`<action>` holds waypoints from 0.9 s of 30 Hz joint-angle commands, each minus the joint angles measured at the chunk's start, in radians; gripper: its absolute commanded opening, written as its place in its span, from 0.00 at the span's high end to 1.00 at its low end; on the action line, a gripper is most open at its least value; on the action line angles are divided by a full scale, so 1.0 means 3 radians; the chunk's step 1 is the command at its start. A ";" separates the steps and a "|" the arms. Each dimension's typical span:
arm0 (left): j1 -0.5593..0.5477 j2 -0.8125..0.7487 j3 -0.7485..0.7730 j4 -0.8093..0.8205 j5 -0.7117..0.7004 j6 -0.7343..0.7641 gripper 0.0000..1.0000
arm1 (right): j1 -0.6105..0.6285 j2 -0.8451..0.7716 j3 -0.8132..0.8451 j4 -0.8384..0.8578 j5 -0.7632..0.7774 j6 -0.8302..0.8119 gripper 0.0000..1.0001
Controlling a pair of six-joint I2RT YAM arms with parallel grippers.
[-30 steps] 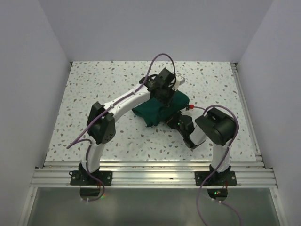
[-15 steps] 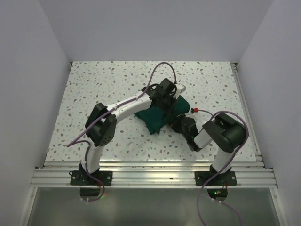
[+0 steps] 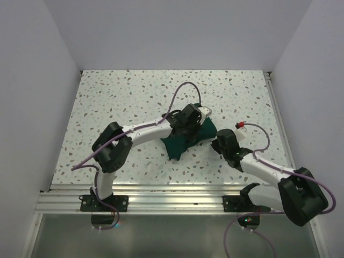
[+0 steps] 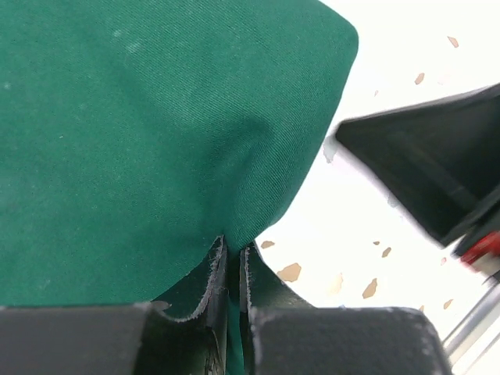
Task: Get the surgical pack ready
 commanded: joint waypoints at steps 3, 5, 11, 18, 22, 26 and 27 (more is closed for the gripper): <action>-0.0117 -0.0241 -0.0129 0.0412 -0.0188 -0.0119 0.93 | -0.0198 -0.0342 0.0236 -0.1172 0.0325 -0.0248 0.69; -0.0138 -0.0317 -0.0195 0.0453 -0.0199 -0.0124 0.82 | -0.0280 -0.0455 0.0313 -0.1239 0.0289 -0.0380 0.68; -0.0153 -0.0527 -0.0247 0.0479 -0.0209 -0.0109 0.60 | -0.0439 -0.0445 0.0615 -0.1479 0.0156 -0.0600 0.38; -0.0158 -0.0930 -0.0415 0.0458 -0.0270 -0.0083 0.51 | -0.0439 -0.0322 0.0824 -0.1219 -0.0278 -0.0835 0.33; -0.0158 -0.1191 -0.0701 0.0483 -0.0387 0.0039 0.49 | -0.0444 -0.0174 0.0998 -0.1041 -0.0564 -0.1045 0.30; -0.0158 -0.1442 -0.1084 0.0728 -0.0337 0.0116 0.49 | -0.0444 0.0015 0.1131 -0.0978 -0.0804 -0.1122 0.30; -0.0158 -0.1468 -0.1237 0.0785 -0.0296 0.0132 0.50 | -0.0444 0.0086 0.1157 -0.0943 -0.0836 -0.1127 0.30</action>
